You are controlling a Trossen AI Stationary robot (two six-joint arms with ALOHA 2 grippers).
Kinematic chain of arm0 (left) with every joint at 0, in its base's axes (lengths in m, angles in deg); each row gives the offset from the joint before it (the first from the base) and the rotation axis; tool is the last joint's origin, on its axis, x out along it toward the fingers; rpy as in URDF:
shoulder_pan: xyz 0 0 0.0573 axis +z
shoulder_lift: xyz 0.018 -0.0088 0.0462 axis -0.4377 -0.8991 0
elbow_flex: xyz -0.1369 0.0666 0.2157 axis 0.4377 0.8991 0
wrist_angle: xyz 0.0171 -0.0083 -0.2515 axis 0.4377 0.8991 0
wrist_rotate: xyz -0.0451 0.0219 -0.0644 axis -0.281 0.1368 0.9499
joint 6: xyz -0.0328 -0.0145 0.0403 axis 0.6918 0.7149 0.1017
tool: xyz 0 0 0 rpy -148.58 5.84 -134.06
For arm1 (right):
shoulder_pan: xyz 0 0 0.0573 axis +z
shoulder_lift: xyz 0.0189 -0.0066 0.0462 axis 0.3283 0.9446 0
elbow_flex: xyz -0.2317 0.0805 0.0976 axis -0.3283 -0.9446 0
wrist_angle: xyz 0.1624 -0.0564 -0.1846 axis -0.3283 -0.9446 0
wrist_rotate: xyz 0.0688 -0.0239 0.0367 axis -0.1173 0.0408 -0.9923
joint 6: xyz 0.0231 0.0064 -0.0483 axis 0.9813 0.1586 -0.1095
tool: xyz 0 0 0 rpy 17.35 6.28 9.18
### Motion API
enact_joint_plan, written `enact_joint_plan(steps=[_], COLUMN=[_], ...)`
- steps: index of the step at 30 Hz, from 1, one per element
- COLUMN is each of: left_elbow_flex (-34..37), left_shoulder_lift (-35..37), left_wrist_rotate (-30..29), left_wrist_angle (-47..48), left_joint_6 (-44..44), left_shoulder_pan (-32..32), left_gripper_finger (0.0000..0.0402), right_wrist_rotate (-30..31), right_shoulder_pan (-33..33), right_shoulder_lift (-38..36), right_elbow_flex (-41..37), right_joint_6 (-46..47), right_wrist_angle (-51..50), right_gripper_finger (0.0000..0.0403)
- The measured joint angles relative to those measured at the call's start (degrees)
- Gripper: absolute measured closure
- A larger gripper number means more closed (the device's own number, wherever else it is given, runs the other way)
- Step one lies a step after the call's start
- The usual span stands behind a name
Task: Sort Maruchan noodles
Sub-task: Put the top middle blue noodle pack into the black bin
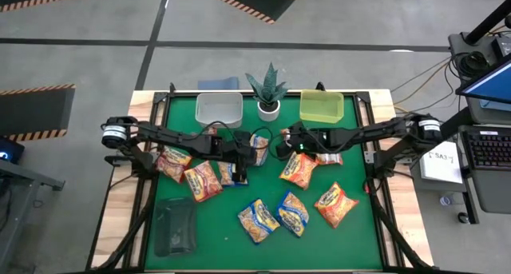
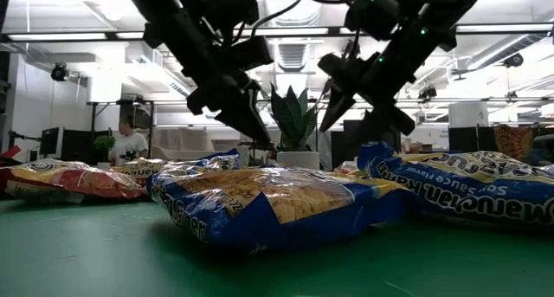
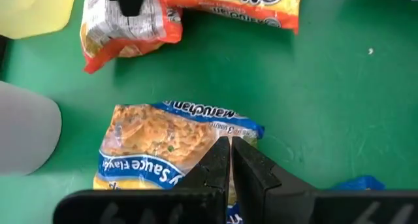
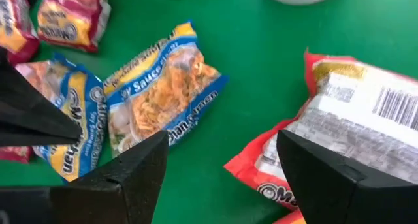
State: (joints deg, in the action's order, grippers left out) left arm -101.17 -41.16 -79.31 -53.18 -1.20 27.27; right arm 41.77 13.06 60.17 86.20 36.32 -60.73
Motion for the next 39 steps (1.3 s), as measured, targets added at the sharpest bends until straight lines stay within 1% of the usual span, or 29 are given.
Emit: enact_joint_plan(steps=[3,6,12,17,22,24,27,34,39], left_elbow_flex=[0.4,0.9,3.4,5.6,7.6,8.7,10.5,13.9,15.2], left_shoulder_lift=[0.0,0.0,0.1,0.6,0.6,0.6,0.6,0.6,0.6], left_wrist_rotate=[0.3,2.0,2.0,2.0,2.0,2.0,1.9,2.1,5.2], left_wrist_angle=[-0.2,-0.3,-0.5,-0.5,-4.2,-4.1,-4.6,-9.0,-11.6], left_joint_6=[0.3,0.5,2.1,4.2,4.7,5.6,6.7,7.9,8.2], left_shoulder_pan=[0.4,0.8,2.1,3.2,4.3,4.8,5.5,7.5,8.4], left_gripper_finger=[0.0402,0.0402,0.0402,0.0402,0.0402,0.0402,0.0402,0.0402,0.0402], right_wrist_rotate=[-0.2,-0.2,-0.2,-0.6,-0.6,-0.7,-2.5,-6.2,-8.0], right_shoulder_pan=[0.1,0.1,0.1,-0.1,-1.2,-1.6,-2.3,-3.9,-4.1], right_shoulder_lift=[1.2,2.1,5.0,7.4,9.9,10.9,12.1,15.3,17.6], right_elbow_flex=[0.3,0.3,0.3,0.3,0.3,0.3,0.5,0.5,0.5], right_joint_6=[0.2,0.5,0.1,-0.3,-0.4,-0.6,-0.9,-0.6,-0.1], right_wrist_angle=[0.2,2.2,7.5,9.9,13.1,15.5,17.3,23.0,27.8], right_gripper_finger=[0.0126,0.0126,0.0124,0.0124,0.0124,0.0124,0.0124,0.0124,0.0124])
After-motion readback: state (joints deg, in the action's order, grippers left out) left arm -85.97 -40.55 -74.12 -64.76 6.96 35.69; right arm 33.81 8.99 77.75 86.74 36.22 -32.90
